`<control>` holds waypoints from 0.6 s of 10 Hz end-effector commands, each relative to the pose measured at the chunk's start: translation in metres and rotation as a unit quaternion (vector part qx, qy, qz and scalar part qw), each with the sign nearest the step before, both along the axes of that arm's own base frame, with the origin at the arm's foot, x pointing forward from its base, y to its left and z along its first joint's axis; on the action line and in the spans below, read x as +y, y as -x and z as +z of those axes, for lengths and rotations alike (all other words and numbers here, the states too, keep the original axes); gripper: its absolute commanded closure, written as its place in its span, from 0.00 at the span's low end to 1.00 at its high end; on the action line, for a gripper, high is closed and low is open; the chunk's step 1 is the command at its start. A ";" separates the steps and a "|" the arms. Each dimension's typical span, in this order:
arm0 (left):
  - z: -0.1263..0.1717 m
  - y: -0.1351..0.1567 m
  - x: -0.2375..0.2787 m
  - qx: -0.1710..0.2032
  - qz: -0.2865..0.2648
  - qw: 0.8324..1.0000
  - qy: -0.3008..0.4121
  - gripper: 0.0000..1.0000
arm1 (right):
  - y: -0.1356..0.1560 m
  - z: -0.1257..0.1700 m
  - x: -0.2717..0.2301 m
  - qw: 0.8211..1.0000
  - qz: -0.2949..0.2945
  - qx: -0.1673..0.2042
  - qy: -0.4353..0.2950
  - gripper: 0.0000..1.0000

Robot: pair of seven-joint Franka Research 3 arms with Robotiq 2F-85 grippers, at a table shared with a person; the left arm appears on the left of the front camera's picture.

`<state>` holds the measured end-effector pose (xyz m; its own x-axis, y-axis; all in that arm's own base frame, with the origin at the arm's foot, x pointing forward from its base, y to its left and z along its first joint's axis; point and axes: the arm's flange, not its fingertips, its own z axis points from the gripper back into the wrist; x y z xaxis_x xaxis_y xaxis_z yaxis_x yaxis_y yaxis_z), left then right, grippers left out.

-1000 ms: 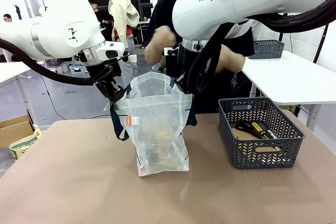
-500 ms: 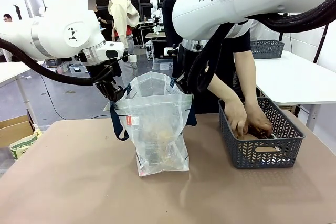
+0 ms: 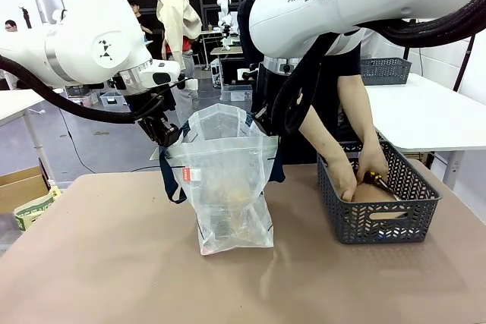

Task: Transfer purchased items from the store into the shopping bag.
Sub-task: Move the Reusable shopping bag to the right side of the table.

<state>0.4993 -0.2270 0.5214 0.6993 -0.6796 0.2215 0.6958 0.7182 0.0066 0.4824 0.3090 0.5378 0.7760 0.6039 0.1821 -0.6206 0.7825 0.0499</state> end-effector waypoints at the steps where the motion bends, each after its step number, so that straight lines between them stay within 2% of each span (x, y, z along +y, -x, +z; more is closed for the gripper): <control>1: -0.001 0.000 0.002 0.000 0.000 1.000 -0.003 1.00 | -0.001 0.000 -0.001 1.000 0.007 0.000 0.001 1.00; 6: -0.001 0.000 0.002 0.000 0.000 1.000 -0.003 1.00 | -0.001 0.000 -0.001 1.000 0.007 0.000 0.001 1.00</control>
